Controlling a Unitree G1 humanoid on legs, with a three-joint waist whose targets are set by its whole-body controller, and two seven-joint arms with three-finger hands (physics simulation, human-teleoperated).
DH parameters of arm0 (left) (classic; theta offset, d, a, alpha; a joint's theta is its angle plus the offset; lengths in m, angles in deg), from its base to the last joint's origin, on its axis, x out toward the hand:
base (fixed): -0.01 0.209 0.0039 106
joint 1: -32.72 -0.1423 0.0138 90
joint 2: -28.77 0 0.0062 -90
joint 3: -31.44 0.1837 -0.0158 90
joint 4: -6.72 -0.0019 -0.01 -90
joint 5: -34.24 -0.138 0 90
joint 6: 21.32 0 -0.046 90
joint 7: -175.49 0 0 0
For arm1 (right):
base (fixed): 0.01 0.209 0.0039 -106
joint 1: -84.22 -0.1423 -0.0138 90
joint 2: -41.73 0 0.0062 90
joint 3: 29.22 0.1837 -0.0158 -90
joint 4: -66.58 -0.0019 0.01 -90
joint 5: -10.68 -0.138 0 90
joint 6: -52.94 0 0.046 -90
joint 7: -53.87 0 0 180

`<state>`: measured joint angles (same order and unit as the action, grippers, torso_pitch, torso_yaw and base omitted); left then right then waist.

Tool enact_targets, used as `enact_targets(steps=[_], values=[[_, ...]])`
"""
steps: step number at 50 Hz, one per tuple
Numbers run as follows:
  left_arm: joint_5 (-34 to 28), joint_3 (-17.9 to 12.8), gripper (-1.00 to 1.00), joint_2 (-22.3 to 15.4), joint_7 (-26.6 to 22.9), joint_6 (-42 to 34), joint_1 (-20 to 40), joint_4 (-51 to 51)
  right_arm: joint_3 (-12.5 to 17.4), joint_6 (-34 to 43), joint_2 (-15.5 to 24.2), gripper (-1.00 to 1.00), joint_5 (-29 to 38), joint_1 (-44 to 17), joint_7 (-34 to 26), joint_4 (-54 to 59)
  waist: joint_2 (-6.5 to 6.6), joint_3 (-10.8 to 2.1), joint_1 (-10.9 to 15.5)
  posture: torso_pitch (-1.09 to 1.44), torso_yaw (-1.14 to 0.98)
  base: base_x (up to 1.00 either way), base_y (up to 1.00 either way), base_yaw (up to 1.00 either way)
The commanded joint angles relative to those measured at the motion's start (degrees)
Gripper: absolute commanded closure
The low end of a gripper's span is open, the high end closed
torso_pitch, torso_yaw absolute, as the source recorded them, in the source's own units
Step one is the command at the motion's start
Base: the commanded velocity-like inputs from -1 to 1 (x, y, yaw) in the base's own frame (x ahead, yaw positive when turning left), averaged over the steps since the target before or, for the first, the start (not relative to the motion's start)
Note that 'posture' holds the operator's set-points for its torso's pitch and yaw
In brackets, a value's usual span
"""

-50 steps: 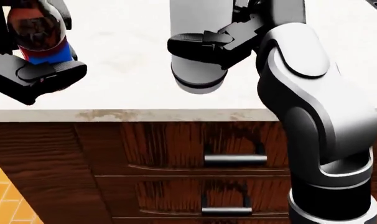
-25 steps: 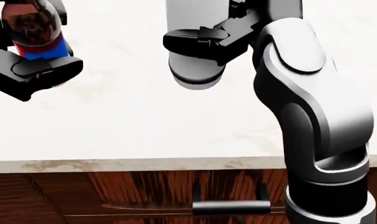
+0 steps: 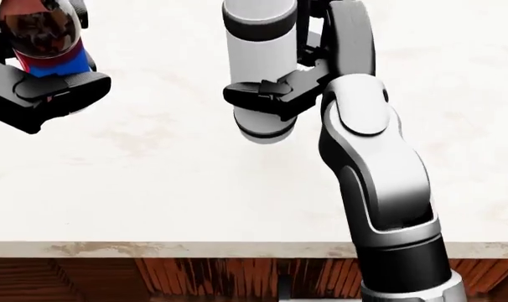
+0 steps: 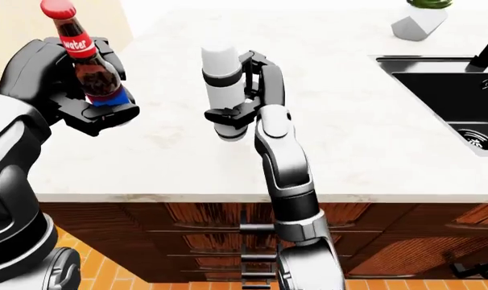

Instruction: Move the drinks to the dining counter.

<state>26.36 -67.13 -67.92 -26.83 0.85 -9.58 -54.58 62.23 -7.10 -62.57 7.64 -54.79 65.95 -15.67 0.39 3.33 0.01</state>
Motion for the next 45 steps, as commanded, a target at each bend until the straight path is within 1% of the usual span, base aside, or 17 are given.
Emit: enact_targets(steps=[1,7,11,21,30,32,33,34,35,37,42,45], values=[[-0.42,-0.90,1.00,-0.72,0.34,1.73,2.11,1.71,0.35,-3.68,0.33,1.00,0.26,-2.31,0.17,-1.17,0.35,-1.87,-0.03,0.00,0.00,0.00,0.00,0.00],[-0.62,-0.80,1.00,-0.64,0.24,1.70,2.05,1.83,1.36,-6.77,0.99,1.00,0.64,-2.85,2.64,4.20,0.14,-1.82,0.13,0.00,0.00,0.00,0.00,0.00],[-0.74,-0.77,1.00,-0.59,0.17,1.49,2.11,1.98,1.83,-7.23,1.53,1.00,0.51,-3.28,4.38,8.03,-0.03,-1.83,0.36,0.00,0.00,0.00,0.00,0.00],[-0.90,-0.82,1.00,-0.34,0.20,2.20,1.69,1.64,2.11,-8.04,2.11,1.00,0.08,-3.46,6.29,12.50,-0.27,-1.85,0.67,0.00,0.00,0.00,0.00,0.00],[-1.09,-0.71,1.00,-0.06,0.29,2.73,1.48,1.22,2.25,-10.25,2.60,1.00,-0.20,-3.37,6.80,15.45,-0.33,-2.06,0.75,0.00,0.00,0.00,0.00,0.00],[-1.10,-0.72,1.00,-0.14,0.21,2.61,1.55,1.28,2.20,-10.48,2.62,0.92,-0.15,-3.33,6.84,15.68,-0.30,-2.18,0.75,0.00,0.00,0.00,0.00,0.00],[-1.11,-0.73,1.00,-0.14,0.20,2.61,1.55,1.30,2.17,-10.80,2.62,0.85,-0.09,-3.33,6.82,15.98,-0.29,-2.22,0.75,0.00,0.00,0.00,0.00,0.00],[-1.11,-0.72,1.00,-0.15,0.17,2.55,1.53,1.39,2.16,-10.91,2.63,0.73,-0.05,-3.34,6.85,16.07,-0.26,-2.25,0.73,0.00,0.00,0.00,0.00,0.00],[-1.12,-0.73,1.00,-0.15,0.16,2.58,1.49,1.39,2.12,-10.56,2.60,0.68,-0.06,-3.29,6.90,15.66,-0.25,-2.27,0.71,0.00,0.00,0.00,0.00,0.00],[-1.14,-0.77,1.00,-0.20,0.13,2.69,1.46,1.41,2.14,-11.17,2.64,0.34,0.06,-3.16,6.87,16.25,-0.23,-2.31,0.68,0.00,0.00,0.00,0.00,0.00],[-1.16,-0.81,1.00,-0.36,-0.02,2.20,1.67,1.75,2.11,-11.36,2.72,0.27,0.20,-2.75,6.76,16.23,-0.13,-2.45,0.54,0.00,0.00,0.00,0.00,0.00],[-1.18,-0.76,1.00,-0.31,0.01,2.33,1.77,1.62,2.08,-11.45,2.75,0.26,0.39,-2.71,6.74,16.42,-0.07,-2.48,0.48,0.00,0.00,0.00,0.00,0.00]])
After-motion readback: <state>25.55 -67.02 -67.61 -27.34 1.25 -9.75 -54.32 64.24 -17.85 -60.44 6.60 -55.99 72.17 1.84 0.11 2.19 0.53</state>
